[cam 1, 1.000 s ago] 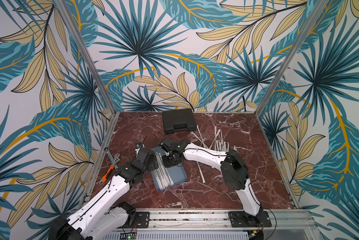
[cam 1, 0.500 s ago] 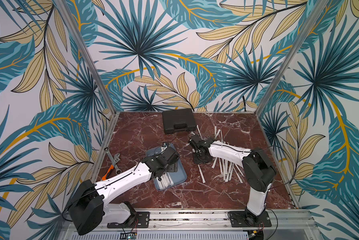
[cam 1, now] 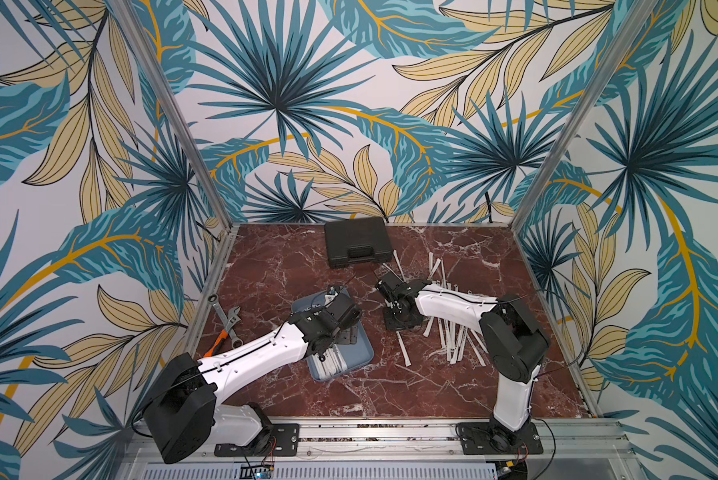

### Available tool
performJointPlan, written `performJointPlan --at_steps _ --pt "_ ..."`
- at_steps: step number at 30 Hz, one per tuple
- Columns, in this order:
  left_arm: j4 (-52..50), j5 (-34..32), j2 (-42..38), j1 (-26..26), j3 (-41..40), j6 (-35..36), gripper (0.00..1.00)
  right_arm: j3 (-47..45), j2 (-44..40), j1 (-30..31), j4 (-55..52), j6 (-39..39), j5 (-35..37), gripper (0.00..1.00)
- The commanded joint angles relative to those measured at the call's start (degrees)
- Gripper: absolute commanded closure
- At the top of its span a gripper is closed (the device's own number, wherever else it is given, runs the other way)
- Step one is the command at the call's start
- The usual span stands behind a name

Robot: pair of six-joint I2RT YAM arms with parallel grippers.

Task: Put the straws into the storage box
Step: Pick up the straw from the center of the board, then place the straw in the storage box.

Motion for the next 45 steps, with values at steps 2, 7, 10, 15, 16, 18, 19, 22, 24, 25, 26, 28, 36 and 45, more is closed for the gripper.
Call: performJointPlan --at_steps 2,7,10,15,16,18,19,22,24,25,26,28,36,45 --pt "0.94 -0.4 -0.62 -0.1 1.32 -0.61 0.1 -2.65 2.55 0.08 0.96 0.12 0.61 0.79" --pt "0.67 -0.7 -1.32 0.07 0.95 -0.83 0.1 -2.99 0.89 0.24 0.72 0.21 0.74 0.89" --pt "-0.93 -2.41 -2.19 0.49 1.57 -0.47 0.1 -1.26 -1.6 0.91 -0.51 0.16 -1.17 0.91" --pt "-3.76 -3.12 -7.94 5.49 -0.66 0.3 0.1 6.85 -3.93 5.58 -2.9 -1.52 -5.12 0.91" --pt "-3.95 -3.35 -9.79 6.67 -1.72 0.58 0.1 8.99 -3.34 6.47 -2.93 -1.93 -7.42 0.91" --pt "-3.61 -4.56 -13.43 8.62 -4.01 0.97 0.1 12.99 -0.86 6.83 -2.7 -2.03 -11.96 0.91" --pt "-3.27 -4.71 -15.34 9.46 -5.16 1.27 0.1 14.59 0.55 8.77 -1.68 -1.81 -13.75 0.91" --pt "-3.18 -3.38 -19.47 12.41 -7.36 0.82 0.1 19.48 5.7 9.75 0.26 -0.55 -17.93 0.91" --pt "-3.44 -2.65 -20.93 13.26 -7.98 0.6 0.1 21.54 8.05 10.3 1.68 -0.02 -18.98 0.91" --pt "-3.61 -2.61 -21.35 13.43 -8.16 0.51 0.1 22.56 9.16 10.34 2.02 0.24 -19.62 0.91" --pt "-3.71 -2.6 -21.53 13.45 -8.34 0.44 0.1 23.31 10.21 10.35 2.09 0.32 -20.14 0.91" --pt "-3.31 -2.44 -21.34 13.53 -8.91 0.25 0.1 24.04 11.77 10.35 2.49 0.43 -20.67 0.91" --pt "-0.98 -0.87 -18.81 13.52 -8.77 0.53 0.1 24.72 16.68 10.2 2.32 -0.9 -23.26 0.9" --pt "-0.42 2.94 -17.07 13.53 -10.12 -0.64 0.1 26.11 20.45 10.03 2.75 0.37 -21.85 0.89"
